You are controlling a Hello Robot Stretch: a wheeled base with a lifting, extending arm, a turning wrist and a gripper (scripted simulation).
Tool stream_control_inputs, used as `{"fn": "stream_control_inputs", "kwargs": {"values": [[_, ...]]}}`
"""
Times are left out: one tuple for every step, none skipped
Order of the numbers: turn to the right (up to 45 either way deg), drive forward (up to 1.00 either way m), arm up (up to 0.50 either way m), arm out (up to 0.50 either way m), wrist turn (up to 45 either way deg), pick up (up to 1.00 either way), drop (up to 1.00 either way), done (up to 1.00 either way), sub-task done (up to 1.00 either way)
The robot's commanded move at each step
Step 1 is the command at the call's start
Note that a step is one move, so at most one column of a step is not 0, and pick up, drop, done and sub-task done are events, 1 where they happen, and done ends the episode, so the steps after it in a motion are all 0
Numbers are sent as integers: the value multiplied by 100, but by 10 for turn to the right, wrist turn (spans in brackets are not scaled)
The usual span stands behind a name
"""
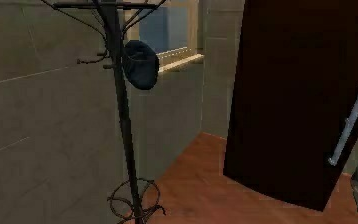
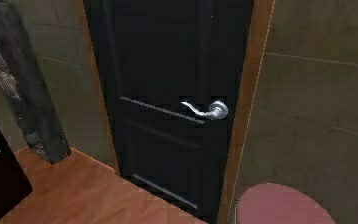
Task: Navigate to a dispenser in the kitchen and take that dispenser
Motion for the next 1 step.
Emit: {"fn": "stream_control_inputs", "kwargs": {"values": [[-450,0,0,0,0,0,0,0,0]]}}
